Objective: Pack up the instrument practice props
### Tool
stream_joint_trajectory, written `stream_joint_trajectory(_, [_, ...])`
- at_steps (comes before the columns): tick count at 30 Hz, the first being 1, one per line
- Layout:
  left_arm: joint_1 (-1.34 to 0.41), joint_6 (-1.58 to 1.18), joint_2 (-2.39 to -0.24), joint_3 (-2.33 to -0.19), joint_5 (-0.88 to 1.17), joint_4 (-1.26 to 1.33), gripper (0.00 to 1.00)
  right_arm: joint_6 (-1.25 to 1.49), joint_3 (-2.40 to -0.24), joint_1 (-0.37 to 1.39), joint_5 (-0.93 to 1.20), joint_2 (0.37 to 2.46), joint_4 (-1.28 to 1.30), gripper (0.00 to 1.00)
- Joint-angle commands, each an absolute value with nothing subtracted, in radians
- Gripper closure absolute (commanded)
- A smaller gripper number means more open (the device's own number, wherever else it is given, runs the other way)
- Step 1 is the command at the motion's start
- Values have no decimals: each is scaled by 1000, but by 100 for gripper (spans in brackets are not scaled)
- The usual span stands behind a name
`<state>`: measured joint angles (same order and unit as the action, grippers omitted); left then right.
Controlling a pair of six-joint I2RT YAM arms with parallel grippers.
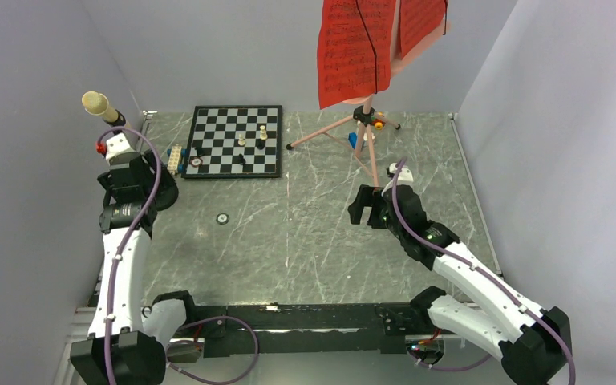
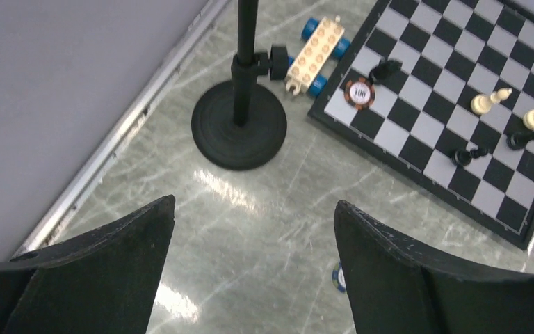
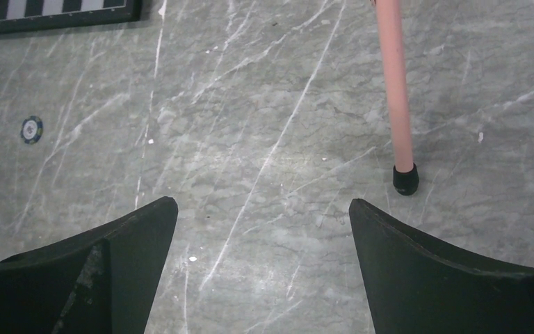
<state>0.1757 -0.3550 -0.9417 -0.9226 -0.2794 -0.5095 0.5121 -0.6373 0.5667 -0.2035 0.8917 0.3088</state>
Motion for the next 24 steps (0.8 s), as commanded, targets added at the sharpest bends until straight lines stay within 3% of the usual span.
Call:
stream_joint_trajectory(1, [182, -223, -955, -924, -328, -314, 12, 502, -639, 572, -166, 842, 259, 0])
stream_joint_trajectory(10, [232, -88, -1054, -838, -224, -24, 37, 495, -653, 572, -149, 821, 259, 0])
stream_joint_trajectory(24, [249, 45, -1108, -639, -238, 365, 41, 497, -631, 571, -116, 791, 248, 0])
